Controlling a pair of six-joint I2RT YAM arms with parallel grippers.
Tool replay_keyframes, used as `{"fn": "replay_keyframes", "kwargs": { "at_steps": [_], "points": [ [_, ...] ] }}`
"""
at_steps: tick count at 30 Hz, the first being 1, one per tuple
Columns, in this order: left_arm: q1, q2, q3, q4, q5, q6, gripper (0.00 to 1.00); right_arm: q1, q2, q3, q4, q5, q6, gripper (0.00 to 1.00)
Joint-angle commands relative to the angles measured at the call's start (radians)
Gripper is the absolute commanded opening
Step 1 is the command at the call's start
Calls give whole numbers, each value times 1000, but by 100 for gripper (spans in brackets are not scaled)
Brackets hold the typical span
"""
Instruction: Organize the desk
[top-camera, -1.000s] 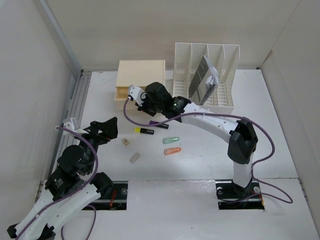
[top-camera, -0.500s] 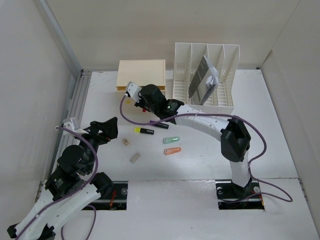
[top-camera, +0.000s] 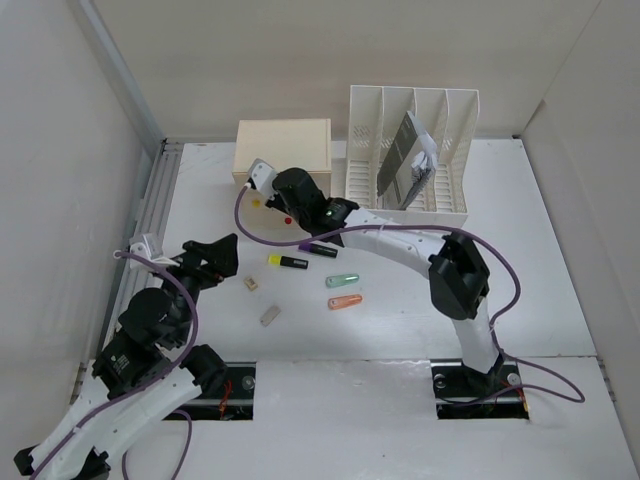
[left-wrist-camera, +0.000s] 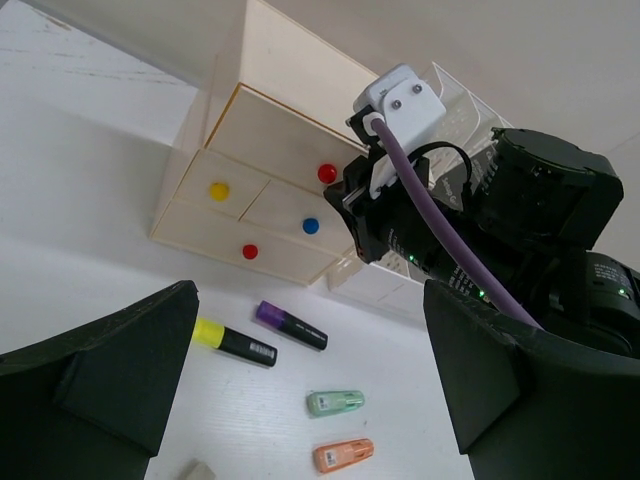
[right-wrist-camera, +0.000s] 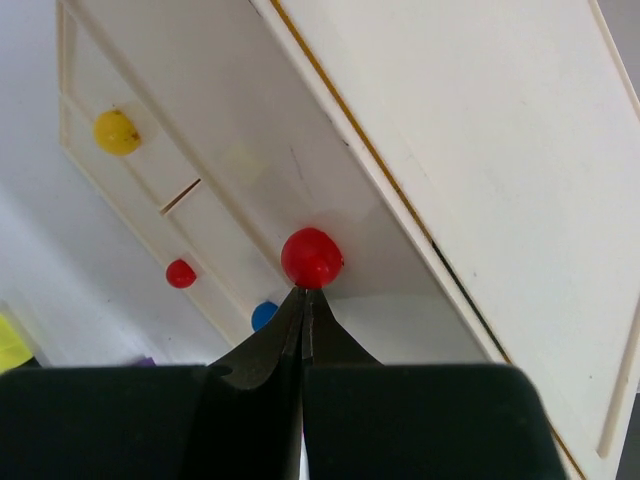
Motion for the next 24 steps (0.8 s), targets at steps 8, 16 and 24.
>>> {"fn": "replay_keyframes", "kwargs": {
  "at_steps": [8,16,24],
  "points": [
    [-2,21,-58,44,24,-92,94,-86,29,78,140,156,-35,0],
    [31,12,-132,120,15,-176,76,-95,-196,-77,47,-227,38,34],
    [44,91,-298,407,0,-310,33,-201,-557,-218,-147,-647,49,63]
  ]
}}
